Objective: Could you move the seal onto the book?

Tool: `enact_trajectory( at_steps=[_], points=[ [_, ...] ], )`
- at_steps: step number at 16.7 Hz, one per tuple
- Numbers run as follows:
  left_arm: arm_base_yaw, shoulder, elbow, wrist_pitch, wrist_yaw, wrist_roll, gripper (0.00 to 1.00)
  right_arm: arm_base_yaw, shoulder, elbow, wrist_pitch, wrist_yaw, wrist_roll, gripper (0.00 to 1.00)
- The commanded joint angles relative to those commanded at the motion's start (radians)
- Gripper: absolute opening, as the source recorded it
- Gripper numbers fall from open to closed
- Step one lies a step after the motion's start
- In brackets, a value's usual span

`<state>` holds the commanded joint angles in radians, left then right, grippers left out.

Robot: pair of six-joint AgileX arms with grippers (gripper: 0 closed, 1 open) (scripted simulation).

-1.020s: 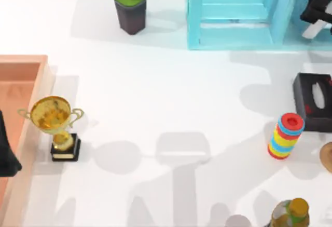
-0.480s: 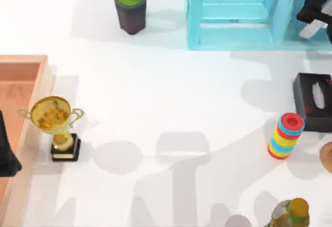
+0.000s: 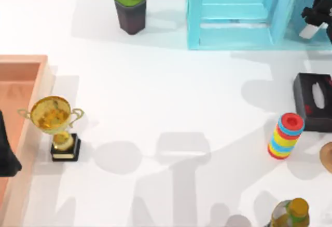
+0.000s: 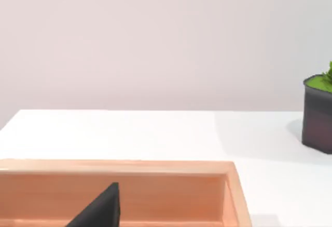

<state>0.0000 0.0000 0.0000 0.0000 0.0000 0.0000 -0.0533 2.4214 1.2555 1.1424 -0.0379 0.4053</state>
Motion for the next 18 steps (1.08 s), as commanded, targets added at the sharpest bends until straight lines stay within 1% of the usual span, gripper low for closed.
enact_trajectory(
  at_steps=[4, 5, 14, 18],
  points=[
    [0.000, 0.000, 0.000, 0.000, 0.000, 0.000, 1.00, 0.000, 0.000, 0.000, 0.000, 0.000, 0.000, 0.02],
    [0.000, 0.000, 0.000, 0.000, 0.000, 0.000, 1.00, 0.000, 0.000, 0.000, 0.000, 0.000, 0.000, 0.00],
    [0.000, 0.000, 0.000, 0.000, 0.000, 0.000, 1.00, 0.005, -0.003, -0.002, 0.000, -0.001, 0.002, 0.00],
    [0.000, 0.000, 0.000, 0.000, 0.000, 0.000, 1.00, 0.002, -0.098, -0.071, -0.071, -0.005, 0.002, 0.00]
  ],
)
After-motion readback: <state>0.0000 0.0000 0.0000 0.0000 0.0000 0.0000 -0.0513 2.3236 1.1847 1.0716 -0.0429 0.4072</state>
